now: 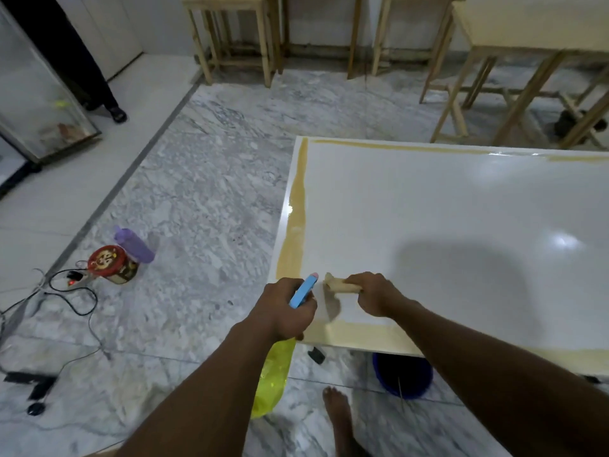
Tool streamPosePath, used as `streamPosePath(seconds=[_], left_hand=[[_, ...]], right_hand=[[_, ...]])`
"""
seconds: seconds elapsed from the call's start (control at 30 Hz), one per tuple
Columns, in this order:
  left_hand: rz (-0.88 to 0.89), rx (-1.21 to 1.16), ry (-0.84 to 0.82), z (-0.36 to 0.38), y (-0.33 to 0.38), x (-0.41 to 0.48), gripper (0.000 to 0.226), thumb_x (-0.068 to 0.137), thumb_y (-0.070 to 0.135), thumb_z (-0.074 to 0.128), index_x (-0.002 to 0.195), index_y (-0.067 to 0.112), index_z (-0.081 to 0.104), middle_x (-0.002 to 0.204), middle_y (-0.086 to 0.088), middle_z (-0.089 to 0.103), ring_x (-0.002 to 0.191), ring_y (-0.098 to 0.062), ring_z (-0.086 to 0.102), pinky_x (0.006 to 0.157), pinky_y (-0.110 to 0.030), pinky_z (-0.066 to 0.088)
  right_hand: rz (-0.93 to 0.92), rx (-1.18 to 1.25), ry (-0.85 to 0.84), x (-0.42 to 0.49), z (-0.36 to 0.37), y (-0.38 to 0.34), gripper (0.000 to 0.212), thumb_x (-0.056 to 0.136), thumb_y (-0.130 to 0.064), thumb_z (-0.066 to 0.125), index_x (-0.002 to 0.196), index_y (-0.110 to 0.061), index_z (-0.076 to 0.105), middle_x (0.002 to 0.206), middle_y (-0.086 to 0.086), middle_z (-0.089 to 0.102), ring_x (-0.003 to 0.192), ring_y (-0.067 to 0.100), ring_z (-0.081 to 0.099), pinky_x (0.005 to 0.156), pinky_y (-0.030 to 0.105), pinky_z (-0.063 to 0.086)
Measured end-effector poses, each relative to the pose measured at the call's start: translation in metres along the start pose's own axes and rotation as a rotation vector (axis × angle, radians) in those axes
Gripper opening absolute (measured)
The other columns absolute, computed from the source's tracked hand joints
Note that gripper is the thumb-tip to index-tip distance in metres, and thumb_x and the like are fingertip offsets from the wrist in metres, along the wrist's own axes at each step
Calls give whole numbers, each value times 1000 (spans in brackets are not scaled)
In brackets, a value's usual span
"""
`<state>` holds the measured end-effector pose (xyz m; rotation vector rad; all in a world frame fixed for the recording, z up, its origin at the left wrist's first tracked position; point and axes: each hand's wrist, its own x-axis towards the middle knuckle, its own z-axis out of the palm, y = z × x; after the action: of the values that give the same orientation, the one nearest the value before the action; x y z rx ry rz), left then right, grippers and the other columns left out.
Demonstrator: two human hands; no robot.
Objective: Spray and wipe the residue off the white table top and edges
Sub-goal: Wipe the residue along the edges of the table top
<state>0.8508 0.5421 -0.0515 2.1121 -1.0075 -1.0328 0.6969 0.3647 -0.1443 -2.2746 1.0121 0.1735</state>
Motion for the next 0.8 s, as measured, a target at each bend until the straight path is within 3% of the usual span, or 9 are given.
streamPosePath(seconds=[0.07, 0.13, 0.23, 0.3, 0.4, 0.53, 0.63, 0.7, 0.8], left_hand=[[14, -15, -16, -2, 8, 2, 15, 98, 22, 62, 91, 9, 66, 72, -6, 62, 51, -26, 72, 63, -45, 67], [27, -6, -10, -7, 17, 8, 13, 97, 22, 62, 91, 11, 66, 72, -4, 61, 51, -25, 73, 65, -46, 67], [37, -5, -7, -15, 28, 16, 13, 97, 24, 63, 96, 11, 67, 76, -5, 62, 52, -23, 72, 65, -46, 67], [42, 10, -14, -20, 35, 18, 13, 96, 24, 65, 100, 12, 67, 78, -5, 62, 53, -21, 72, 64, -44, 68], [66, 39, -11, -31, 46, 21, 14, 96, 22, 63, 94, 9, 67, 72, -5, 62, 52, -21, 71, 65, -47, 67], [83, 69, -3, -43, 50, 25, 17, 95, 20, 62, 92, 4, 66, 66, -3, 59, 49, -21, 69, 66, -47, 67], [92, 109, -24, -45, 50, 29, 17, 94, 21, 61, 92, 5, 66, 69, -5, 60, 51, -22, 68, 66, -46, 67], [76, 144, -77, -46, 52, 34, 16, 93, 24, 60, 94, 9, 68, 74, -7, 64, 57, -26, 73, 67, -41, 67], [45, 198, -167, -49, 62, 49, 23, 87, 29, 59, 95, 9, 68, 79, -8, 67, 67, -31, 76, 75, -46, 65]], right_hand=[[41, 426, -116, -1, -31, -2, 31, 77, -22, 57, 105, -9, 64, 99, 10, 64, 92, 30, 62, 77, 40, 54], [106, 889, -120, -3, -59, -3, 31, 79, -9, 55, 104, 9, 57, 93, 17, 56, 78, 32, 57, 60, 33, 49], [279, 1232, -174, -15, -84, -3, 38, 85, -2, 49, 123, 6, 53, 98, 19, 59, 72, 32, 60, 48, 28, 42], [263, 1447, -227, -23, -94, -9, 41, 84, -10, 62, 123, 1, 58, 94, 17, 66, 70, 30, 66, 46, 29, 47], [164, 1729, -207, -31, -97, -12, 54, 65, -25, 85, 110, -1, 69, 92, 17, 70, 71, 31, 69, 52, 35, 55], [156, 1951, -107, -35, -81, -25, 44, 86, -45, 56, 111, -12, 73, 102, 11, 71, 88, 33, 68, 73, 39, 47], [113, 2105, -112, -30, -67, -36, 59, 88, -41, 56, 136, -7, 57, 135, 18, 60, 129, 38, 53, 111, 54, 36], [50, 2082, -142, -25, -63, -41, 62, 93, -40, 47, 143, -3, 50, 146, 25, 47, 141, 42, 38, 116, 62, 25], [60, 2003, -189, -9, -69, -39, 65, 94, -38, 44, 146, 1, 42, 148, 30, 42, 139, 47, 39, 116, 62, 26]])
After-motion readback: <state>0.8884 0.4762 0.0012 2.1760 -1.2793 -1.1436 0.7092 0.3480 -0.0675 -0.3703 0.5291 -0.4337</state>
